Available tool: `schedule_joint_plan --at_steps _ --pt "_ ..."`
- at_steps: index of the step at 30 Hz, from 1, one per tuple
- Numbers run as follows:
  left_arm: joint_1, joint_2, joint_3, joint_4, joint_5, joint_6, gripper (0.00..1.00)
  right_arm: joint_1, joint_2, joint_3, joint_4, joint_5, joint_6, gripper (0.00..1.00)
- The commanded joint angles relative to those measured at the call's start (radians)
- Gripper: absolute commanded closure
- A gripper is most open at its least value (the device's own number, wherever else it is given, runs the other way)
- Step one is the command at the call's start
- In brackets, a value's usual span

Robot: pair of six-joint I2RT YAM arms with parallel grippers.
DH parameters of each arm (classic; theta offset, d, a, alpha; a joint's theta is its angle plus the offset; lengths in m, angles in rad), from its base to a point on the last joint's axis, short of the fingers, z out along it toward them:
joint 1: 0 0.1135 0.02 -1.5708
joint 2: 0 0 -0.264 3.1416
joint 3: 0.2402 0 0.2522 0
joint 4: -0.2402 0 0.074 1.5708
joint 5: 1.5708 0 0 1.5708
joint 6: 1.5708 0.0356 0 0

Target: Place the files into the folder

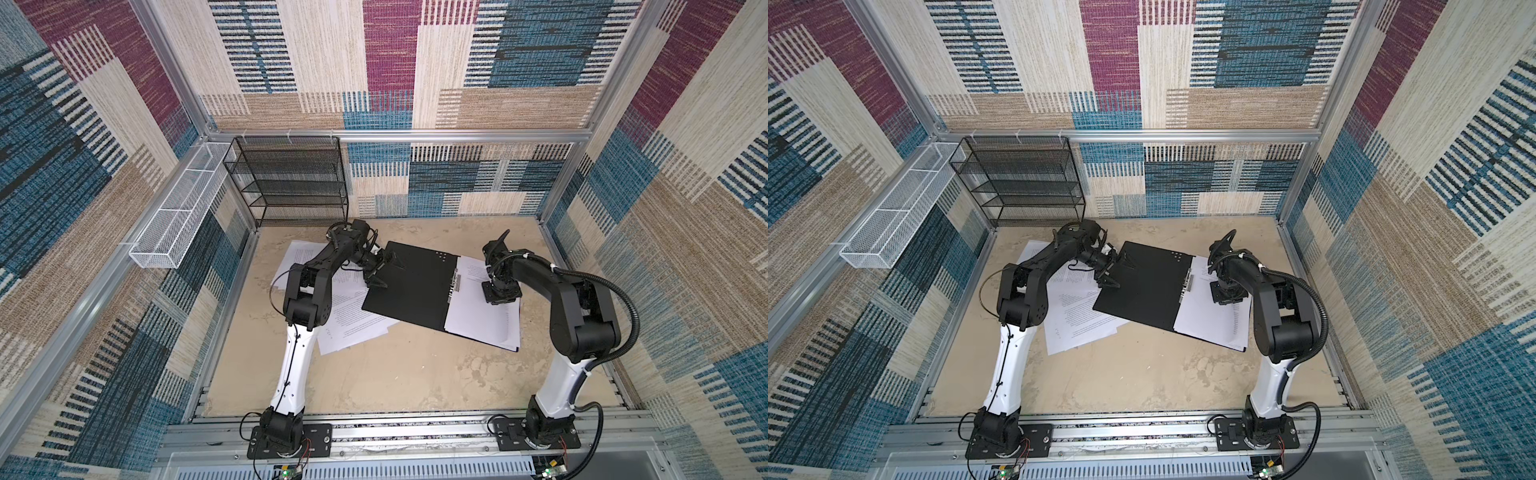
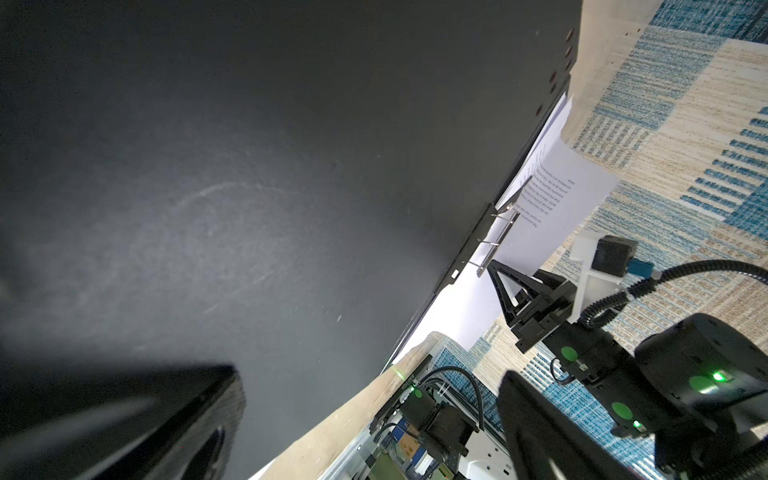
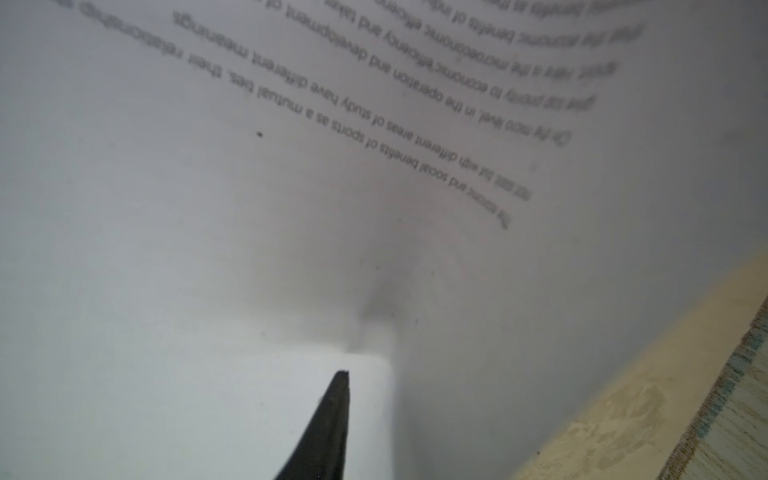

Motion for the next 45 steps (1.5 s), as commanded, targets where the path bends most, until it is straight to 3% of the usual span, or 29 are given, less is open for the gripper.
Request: schedule_joint_plan --at_steps 1,2,3,5,6,22,29,33,36,42,45 --pt "0.000 0.047 -0.029 -0.067 -0.344 0.031 0.00 0.001 -0.013 0.009 0.009 0.010 0.031 0.57" --pt "0.000 0.046 -0.028 -0.066 -0.343 0.030 0.00 0.001 -0.016 0.008 0.012 0.011 0.034 0.50" --pt "-0.001 0.048 -0.029 -0.067 -0.344 0.028 0.00 0.001 -0.018 0.008 0.013 0.001 0.035 0.49" --pt "-0.001 0.048 -0.029 -0.067 -0.344 0.028 0.00 0.001 -0.014 0.013 0.004 -0.004 0.045 0.02" --pt "-0.001 0.048 -0.029 -0.067 -0.344 0.027 0.00 0.000 -0.013 0.011 0.003 0.006 0.054 0.00" --pt "0.000 0.050 -0.032 -0.066 -0.341 0.028 0.00 -0.053 -0.060 -0.003 -0.029 0.097 0.210 0.00" --pt "-0.001 0.052 -0.037 -0.060 -0.329 0.022 0.00 -0.092 -0.227 0.008 0.056 0.128 0.237 0.00" --pt "-0.006 0.031 -0.041 -0.033 -0.277 0.014 0.00 -0.053 -0.427 -0.059 0.215 -0.059 0.299 0.00" --pt "-0.024 -0.007 -0.002 -0.027 -0.187 0.015 0.00 0.064 -0.492 -0.061 0.229 -0.016 0.334 0.01" --pt "-0.065 -0.195 0.056 -0.027 -0.146 0.010 0.00 0.106 -0.676 -0.318 0.589 -0.356 0.464 0.00" --pt "-0.046 -0.326 -0.015 -0.027 -0.222 0.020 0.00 0.243 -0.616 -0.287 0.573 -0.276 0.483 0.01"
